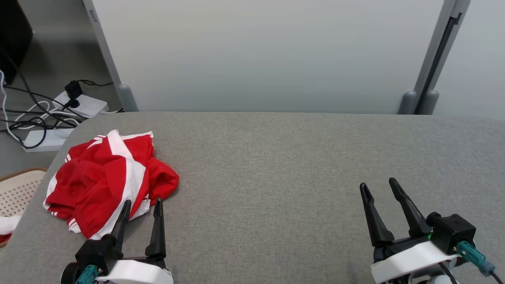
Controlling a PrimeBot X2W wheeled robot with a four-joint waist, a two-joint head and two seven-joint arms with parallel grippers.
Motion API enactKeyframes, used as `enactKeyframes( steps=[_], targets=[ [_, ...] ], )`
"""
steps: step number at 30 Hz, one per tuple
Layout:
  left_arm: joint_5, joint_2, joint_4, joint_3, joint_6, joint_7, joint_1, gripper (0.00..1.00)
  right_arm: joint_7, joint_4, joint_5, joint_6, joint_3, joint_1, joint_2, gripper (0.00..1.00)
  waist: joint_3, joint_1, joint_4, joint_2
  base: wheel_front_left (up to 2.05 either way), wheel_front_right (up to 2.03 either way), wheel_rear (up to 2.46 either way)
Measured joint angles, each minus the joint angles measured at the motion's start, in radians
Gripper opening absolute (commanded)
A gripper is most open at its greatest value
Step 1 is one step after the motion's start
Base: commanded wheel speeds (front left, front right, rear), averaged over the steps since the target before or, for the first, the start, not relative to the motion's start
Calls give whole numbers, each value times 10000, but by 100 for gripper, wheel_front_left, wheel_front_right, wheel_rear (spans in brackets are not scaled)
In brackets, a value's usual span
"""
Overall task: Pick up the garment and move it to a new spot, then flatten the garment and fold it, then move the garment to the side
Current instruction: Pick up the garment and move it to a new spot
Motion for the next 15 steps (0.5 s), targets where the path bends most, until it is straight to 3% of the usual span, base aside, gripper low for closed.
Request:
enactKeyframes(
  steps=[15],
  targets=[
    [213,12,42,180,-2,0,1,100,0,-36,8,0,115,12,8,100,-133,0,1784,0,0,0,0]
  ],
)
